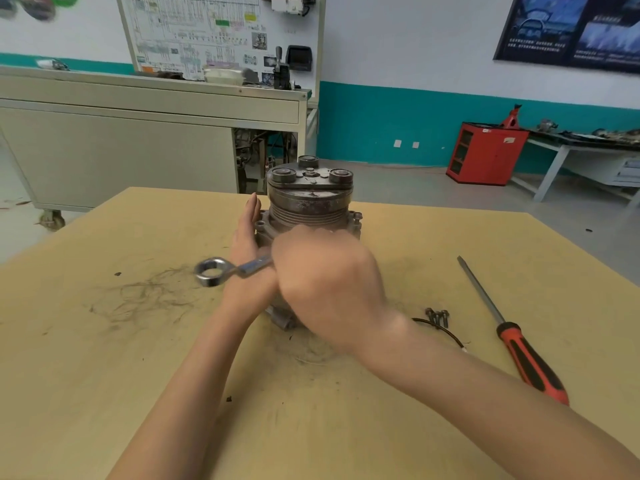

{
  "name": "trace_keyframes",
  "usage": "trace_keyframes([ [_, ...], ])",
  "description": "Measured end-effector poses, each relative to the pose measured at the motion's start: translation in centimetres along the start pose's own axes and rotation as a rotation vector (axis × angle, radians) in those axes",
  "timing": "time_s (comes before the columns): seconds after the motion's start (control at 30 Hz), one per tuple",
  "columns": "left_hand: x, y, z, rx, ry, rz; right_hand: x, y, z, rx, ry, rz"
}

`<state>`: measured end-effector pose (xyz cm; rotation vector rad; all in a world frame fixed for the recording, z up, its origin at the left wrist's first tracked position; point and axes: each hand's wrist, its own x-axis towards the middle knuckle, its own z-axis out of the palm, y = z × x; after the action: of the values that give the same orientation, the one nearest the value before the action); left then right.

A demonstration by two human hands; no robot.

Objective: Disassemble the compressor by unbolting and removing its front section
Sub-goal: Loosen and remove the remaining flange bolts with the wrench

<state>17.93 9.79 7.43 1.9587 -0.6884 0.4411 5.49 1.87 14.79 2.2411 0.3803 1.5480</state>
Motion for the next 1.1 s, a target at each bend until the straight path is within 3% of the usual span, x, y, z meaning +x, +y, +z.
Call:
trace_keyframes([
  [0.03, 0.0, 0.1, -0.5, -0.086, 0.038, -0.107, -0.4, 0.9, 0.1, 0.051, 0.044, -0.013],
  [0.1, -0.4, 0.1, -0.9, -0.190, 0.121, -0.089, -1.8, 3.3, 0.7, 0.244, 0.096, -0.074],
  [0.17, -1.0, 0.9, -1.1, -0.182, 0.132, -0.092, -4.0, 5.8, 1.7, 0.656, 0.079, 0.046],
  [0.23, -1.4, 1.6, -1.3, -0.167, 0.132, -0.102, -5.4, 7.3, 2.1, 1.181, 0.020, 0.509],
  [0.3, -1.3, 1.6, -1.3, -0.169, 0.128, -0.103, -5.7, 8.1, 3.4, 1.468, -0.039, 0.983],
  [0.33, -1.1, 1.7, -1.3, -0.168, 0.123, -0.110, -5.5, 8.6, 4.2, 1.533, -0.068, 1.122],
  [0.4, -1.2, 1.8, -1.3, -0.168, 0.117, -0.103, -4.8, 9.4, 5.5, 1.604, -0.110, 1.201],
  [0.67, -1.1, 1.6, -1.3, -0.163, 0.133, -0.096, -3.4, 9.4, 2.8, 1.362, -0.125, 0.734],
  [0.87, -1.1, 1.4, -1.1, -0.167, 0.140, -0.096, -1.5, 7.5, 0.3, 0.660, -0.059, 0.071],
  [1.1, -1.1, 1.4, -1.1, -0.213, 0.131, -0.111, -2.9, 3.8, 0.5, 0.316, 0.022, -0.088],
])
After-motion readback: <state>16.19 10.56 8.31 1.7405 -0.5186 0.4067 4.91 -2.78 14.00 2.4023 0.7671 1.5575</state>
